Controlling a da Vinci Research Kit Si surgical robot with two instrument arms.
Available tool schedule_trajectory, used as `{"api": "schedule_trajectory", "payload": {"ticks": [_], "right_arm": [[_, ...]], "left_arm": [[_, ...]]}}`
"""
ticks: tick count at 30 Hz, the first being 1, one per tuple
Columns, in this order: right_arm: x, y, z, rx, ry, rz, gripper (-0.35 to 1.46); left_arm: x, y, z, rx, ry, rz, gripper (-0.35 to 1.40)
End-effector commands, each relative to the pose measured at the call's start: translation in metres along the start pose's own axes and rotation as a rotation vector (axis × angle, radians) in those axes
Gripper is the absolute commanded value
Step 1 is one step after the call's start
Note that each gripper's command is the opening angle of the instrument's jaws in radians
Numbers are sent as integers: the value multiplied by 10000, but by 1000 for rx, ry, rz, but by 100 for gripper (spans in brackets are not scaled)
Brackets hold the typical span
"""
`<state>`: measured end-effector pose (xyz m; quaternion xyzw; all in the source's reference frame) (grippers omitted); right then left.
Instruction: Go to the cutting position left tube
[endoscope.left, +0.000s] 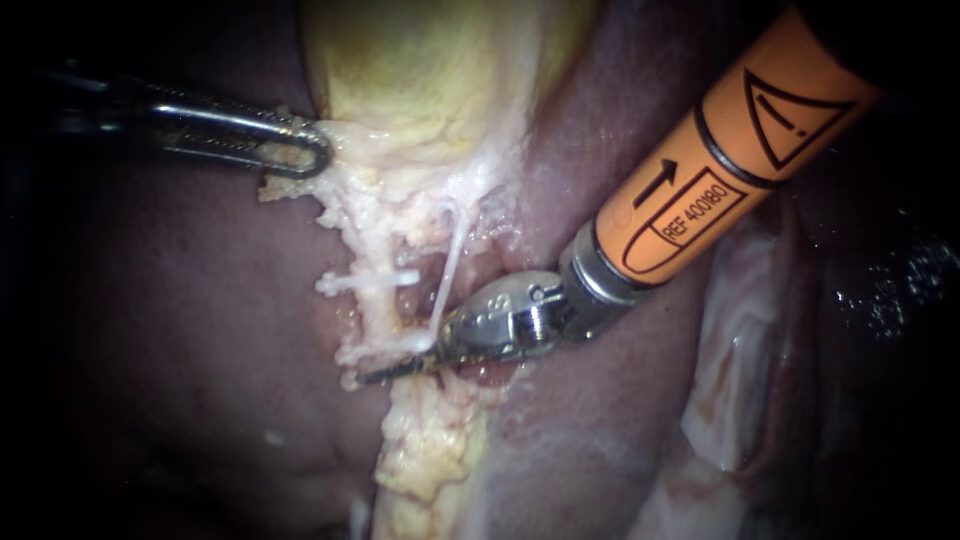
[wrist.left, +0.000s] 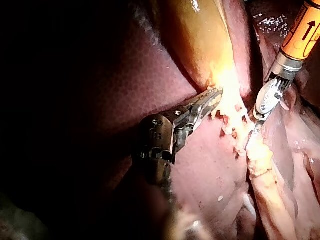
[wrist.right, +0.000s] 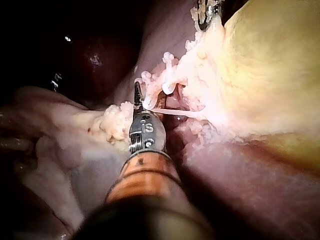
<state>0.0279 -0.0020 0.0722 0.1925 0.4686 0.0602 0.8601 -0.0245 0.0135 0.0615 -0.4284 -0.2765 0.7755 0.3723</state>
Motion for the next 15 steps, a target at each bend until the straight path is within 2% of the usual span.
{"api": "schedule_trajectory", "payload": {"ticks": [1,2,5,8,12,15], "right_arm": [[0,0,0,-1,0,0,49],[0,0,0,-1,0,0,61],[-2,0,2,-1,0,-1,115],[-7,2,4,22,12,-5,136],[-17,8,0,41,43,3,141],[-27,15,-7,54,51,3,143]], "left_arm": [[0,0,0,0,0,0,-35],[0,0,0,0,0,0,-35],[0,0,0,0,0,0,-35],[0,0,0,0,0,0,-35],[0,0,-1,0,0,0,-35],[0,0,-1,0,0,0,-35]]}}
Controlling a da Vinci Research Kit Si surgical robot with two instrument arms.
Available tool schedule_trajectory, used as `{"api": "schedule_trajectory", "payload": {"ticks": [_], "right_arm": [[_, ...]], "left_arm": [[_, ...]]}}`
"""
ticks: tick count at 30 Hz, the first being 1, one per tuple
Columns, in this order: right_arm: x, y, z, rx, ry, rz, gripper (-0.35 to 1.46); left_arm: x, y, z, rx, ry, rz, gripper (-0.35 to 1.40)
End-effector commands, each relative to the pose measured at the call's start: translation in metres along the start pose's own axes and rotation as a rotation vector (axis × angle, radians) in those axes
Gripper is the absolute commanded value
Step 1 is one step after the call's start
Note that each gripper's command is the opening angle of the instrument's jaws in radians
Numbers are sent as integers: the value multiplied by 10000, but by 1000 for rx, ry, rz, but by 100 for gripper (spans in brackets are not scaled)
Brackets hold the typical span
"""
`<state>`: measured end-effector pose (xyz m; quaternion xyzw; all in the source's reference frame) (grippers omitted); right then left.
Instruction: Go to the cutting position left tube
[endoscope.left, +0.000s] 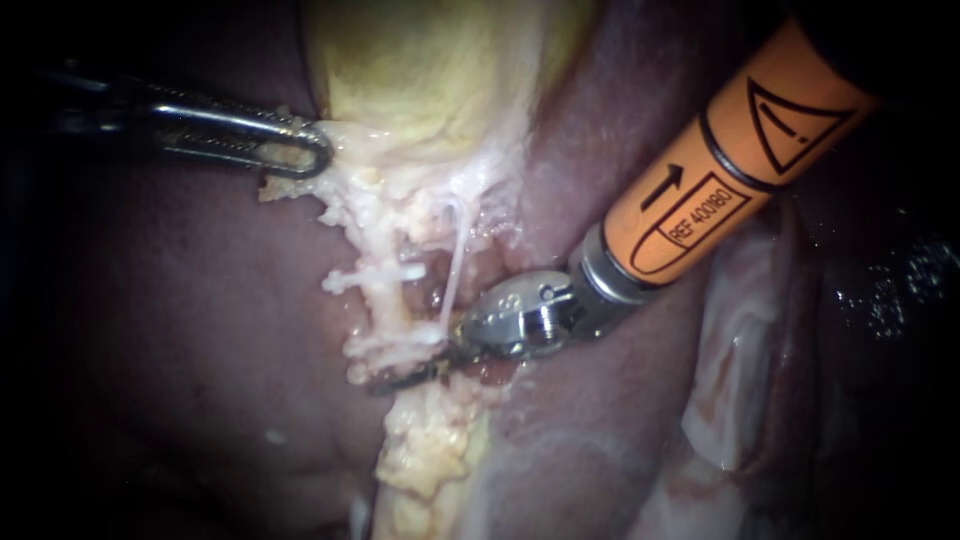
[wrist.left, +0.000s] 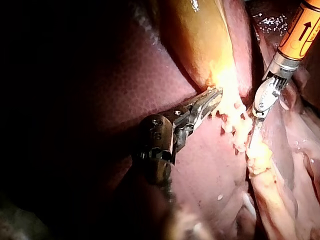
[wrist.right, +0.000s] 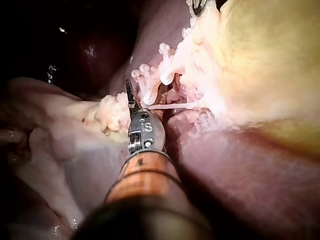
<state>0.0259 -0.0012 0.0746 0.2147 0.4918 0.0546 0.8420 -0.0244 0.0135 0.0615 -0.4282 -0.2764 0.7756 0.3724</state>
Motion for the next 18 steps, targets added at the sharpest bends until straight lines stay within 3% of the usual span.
{"api": "schedule_trajectory", "payload": {"ticks": [1,9,18], "right_arm": [[-3,2,-3,3,-1,1,143],[-29,7,-34,9,0,16,143],[-38,1,-56,20,2,35,143]], "left_arm": [[0,0,0,-1,0,0,-35],[0,0,-1,-1,0,0,-35],[0,0,-2,-1,0,0,-35]]}}
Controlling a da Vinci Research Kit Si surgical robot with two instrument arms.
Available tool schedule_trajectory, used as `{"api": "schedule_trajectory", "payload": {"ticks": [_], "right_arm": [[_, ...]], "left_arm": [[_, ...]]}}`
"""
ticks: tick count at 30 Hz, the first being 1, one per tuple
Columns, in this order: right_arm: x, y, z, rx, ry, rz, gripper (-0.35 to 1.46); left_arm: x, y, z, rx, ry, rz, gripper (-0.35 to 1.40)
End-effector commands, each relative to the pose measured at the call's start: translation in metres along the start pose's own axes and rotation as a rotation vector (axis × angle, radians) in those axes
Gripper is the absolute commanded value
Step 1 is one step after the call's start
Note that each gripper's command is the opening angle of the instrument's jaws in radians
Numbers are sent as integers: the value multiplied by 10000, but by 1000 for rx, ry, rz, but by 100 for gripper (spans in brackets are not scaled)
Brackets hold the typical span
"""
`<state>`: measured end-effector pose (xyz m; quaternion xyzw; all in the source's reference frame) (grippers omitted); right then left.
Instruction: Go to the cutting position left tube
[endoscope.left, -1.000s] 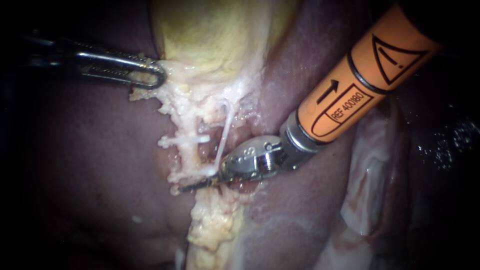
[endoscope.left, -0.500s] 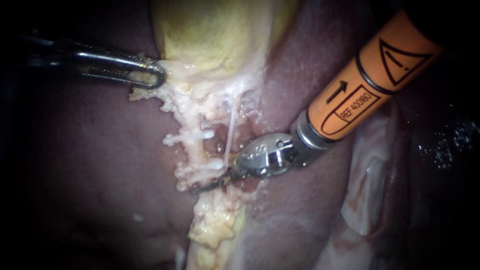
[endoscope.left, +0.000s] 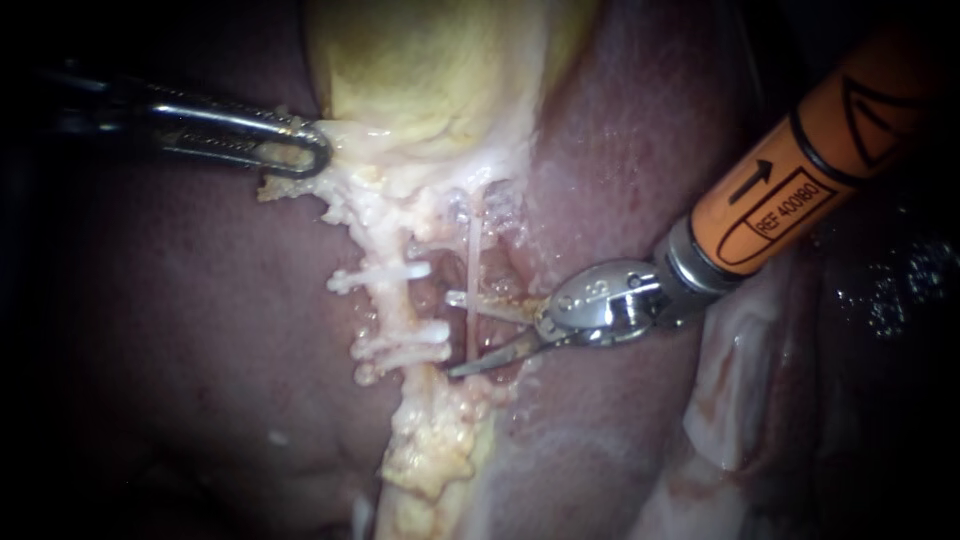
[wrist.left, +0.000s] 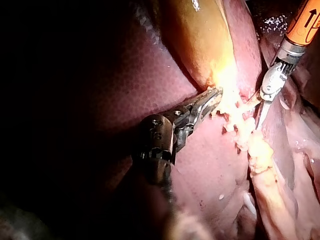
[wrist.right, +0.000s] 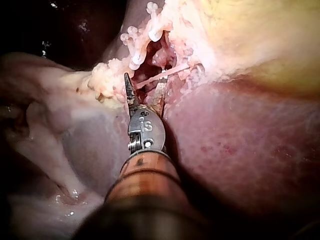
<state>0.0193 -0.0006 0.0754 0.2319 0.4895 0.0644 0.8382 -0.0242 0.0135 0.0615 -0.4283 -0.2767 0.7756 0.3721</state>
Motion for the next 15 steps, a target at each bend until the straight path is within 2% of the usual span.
{"api": "schedule_trajectory", "payload": {"ticks": [1,10,15], "right_arm": [[0,0,-2,1,0,0,143],[-4,-4,-32,18,-5,40,140],[3,-8,-51,31,-11,44,138]], "left_arm": [[0,0,0,-1,0,0,-35],[0,0,-1,-1,0,0,-35],[0,0,-1,-1,0,0,-35]]}}
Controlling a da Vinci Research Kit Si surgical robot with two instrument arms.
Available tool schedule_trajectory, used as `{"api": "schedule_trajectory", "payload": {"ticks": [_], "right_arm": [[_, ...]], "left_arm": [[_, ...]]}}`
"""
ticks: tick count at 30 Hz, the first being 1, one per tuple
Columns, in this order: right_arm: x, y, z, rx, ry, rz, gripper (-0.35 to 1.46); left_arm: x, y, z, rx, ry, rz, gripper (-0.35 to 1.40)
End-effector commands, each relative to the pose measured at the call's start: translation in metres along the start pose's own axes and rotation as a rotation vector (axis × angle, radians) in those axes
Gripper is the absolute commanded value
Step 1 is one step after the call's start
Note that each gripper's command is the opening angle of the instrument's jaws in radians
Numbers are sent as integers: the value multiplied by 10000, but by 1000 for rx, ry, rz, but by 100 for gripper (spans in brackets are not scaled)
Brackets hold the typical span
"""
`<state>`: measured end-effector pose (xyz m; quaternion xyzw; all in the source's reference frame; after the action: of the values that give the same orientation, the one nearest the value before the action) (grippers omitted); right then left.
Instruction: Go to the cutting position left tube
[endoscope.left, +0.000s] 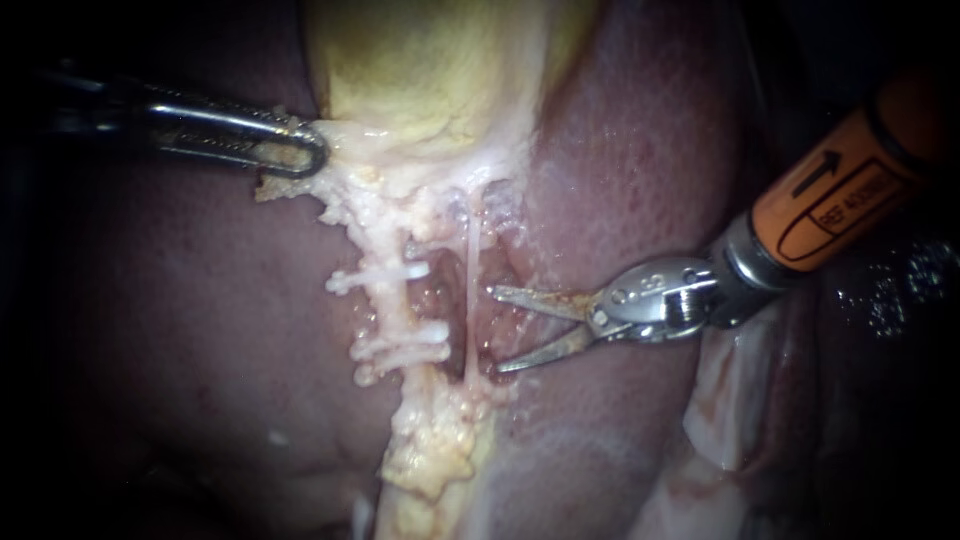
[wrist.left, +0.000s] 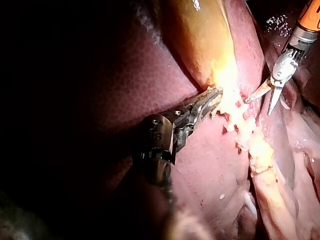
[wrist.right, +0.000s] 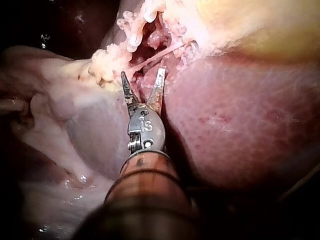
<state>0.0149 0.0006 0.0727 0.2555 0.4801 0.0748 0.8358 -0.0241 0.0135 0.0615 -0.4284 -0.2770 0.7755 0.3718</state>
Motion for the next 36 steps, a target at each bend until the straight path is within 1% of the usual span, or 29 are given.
{"api": "schedule_trajectory", "payload": {"ticks": [1,4,6,10,16,20,23,26,36], "right_arm": [[3,-2,-1,3,1,0,138],[11,-9,-1,4,2,0,138],[17,-13,2,15,15,-1,138],[26,-18,11,29,30,-2,140],[36,-21,23,55,57,10,140],[39,-18,29,70,72,15,138],[38,-15,35,72,72,13,136],[34,-10,40,70,71,11,136],[10,13,56,74,68,-6,138]], "left_arm": [[0,0,0,0,0,0,-35],[0,0,0,0,0,0,-35],[0,0,0,0,0,0,-35],[0,0,0,0,0,0,-35],[0,0,0,0,0,0,-35],[0,0,0,0,0,0,-35],[0,0,0,0,0,0,-35],[0,0,0,0,0,0,-35],[0,0,1,0,0,0,-35]]}}
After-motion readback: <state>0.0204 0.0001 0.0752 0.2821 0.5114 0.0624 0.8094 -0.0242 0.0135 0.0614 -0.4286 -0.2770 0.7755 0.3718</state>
